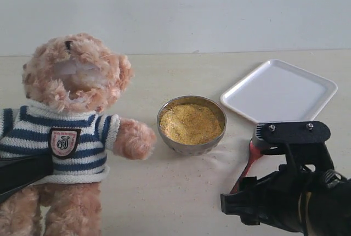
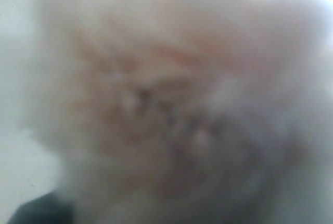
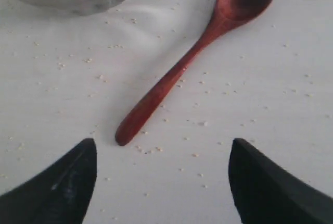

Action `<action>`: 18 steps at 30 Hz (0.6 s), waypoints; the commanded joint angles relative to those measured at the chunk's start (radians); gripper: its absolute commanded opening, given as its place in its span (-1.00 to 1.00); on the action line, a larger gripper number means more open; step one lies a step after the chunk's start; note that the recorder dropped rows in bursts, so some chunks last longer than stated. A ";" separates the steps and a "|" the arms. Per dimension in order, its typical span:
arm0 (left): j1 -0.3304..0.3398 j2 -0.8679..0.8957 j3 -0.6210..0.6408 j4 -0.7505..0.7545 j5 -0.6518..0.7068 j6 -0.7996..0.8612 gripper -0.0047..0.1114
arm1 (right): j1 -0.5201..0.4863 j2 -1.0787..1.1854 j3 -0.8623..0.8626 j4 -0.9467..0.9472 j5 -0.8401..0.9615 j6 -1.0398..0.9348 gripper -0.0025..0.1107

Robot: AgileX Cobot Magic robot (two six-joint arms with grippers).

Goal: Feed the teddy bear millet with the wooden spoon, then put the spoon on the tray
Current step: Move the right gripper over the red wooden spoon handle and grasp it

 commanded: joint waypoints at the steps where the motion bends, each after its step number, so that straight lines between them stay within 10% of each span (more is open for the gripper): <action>1: 0.003 -0.009 0.004 -0.016 0.022 0.007 -0.83 | 0.001 0.083 -0.006 -0.042 0.036 0.075 0.17; 18: 0.003 -0.009 0.004 -0.008 0.022 0.017 -0.83 | 0.001 0.301 -0.165 -0.004 0.106 0.075 0.17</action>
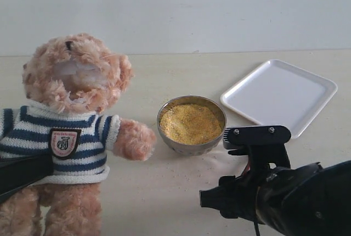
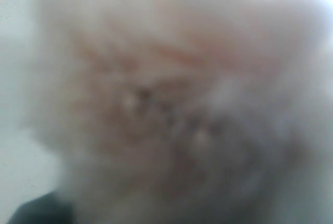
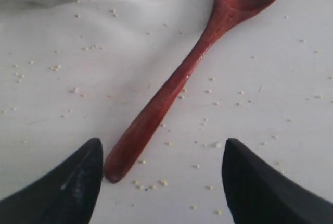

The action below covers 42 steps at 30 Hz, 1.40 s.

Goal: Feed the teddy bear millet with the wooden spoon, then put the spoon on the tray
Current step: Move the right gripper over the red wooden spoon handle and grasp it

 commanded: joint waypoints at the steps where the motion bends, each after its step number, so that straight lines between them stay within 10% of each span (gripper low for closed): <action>1: 0.003 -0.009 0.004 -0.007 0.022 0.009 -0.83 | 0.000 0.025 -0.031 0.016 0.054 0.000 0.17; 23: 0.003 -0.009 0.004 0.015 0.022 0.009 -0.83 | -0.002 0.134 -0.124 0.177 0.104 0.000 0.17; 42: 0.003 -0.009 0.004 0.015 0.022 0.009 -0.83 | -0.124 0.164 -0.124 0.158 -0.196 -0.006 0.16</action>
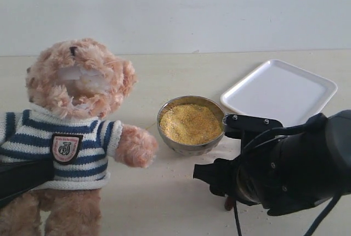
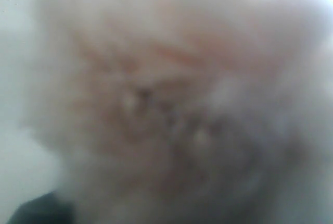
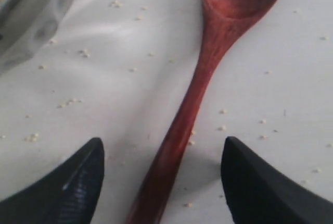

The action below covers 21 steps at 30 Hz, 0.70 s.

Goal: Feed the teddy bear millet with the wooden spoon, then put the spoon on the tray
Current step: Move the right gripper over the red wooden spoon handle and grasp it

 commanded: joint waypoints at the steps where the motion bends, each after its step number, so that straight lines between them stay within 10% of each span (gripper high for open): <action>1: 0.003 -0.009 0.004 -0.011 0.022 0.009 -0.83 | -0.002 0.006 0.014 0.028 -0.134 -0.004 0.16; 12: 0.003 -0.009 0.004 -0.011 0.022 0.011 -0.83 | 0.020 0.006 0.085 0.077 -0.102 0.003 0.14; 21: 0.003 -0.009 0.004 -0.011 0.022 0.011 -0.83 | 0.020 0.006 0.085 0.077 -0.092 0.003 -0.67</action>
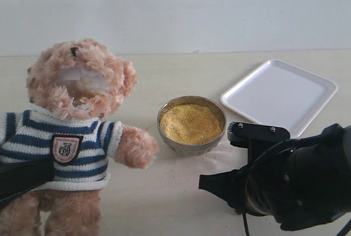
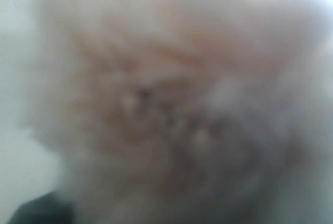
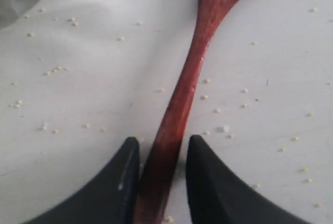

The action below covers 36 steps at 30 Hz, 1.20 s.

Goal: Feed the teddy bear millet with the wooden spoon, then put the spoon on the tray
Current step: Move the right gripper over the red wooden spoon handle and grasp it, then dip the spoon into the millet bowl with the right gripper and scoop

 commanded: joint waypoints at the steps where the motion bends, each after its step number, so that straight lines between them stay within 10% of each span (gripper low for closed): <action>1: 0.003 -0.009 0.004 -0.013 0.022 0.006 -0.83 | 0.000 0.030 0.023 0.046 -0.058 0.016 -0.77; 9: 0.003 -0.009 0.004 -0.013 0.022 0.006 -0.83 | 0.000 -0.066 0.023 0.057 0.083 -0.305 -0.96; 22: 0.003 -0.009 0.004 -0.013 0.022 -0.006 -0.83 | 0.000 -0.482 -0.059 0.282 0.382 -1.452 -0.96; 30: 0.003 -0.009 0.004 -0.013 0.022 -0.010 -0.83 | -0.002 -0.263 -0.519 0.511 0.742 -2.056 -0.96; 36: 0.003 -0.009 0.004 -0.013 0.022 -0.010 -0.83 | -0.002 -0.131 -0.558 0.463 0.774 -2.112 -0.96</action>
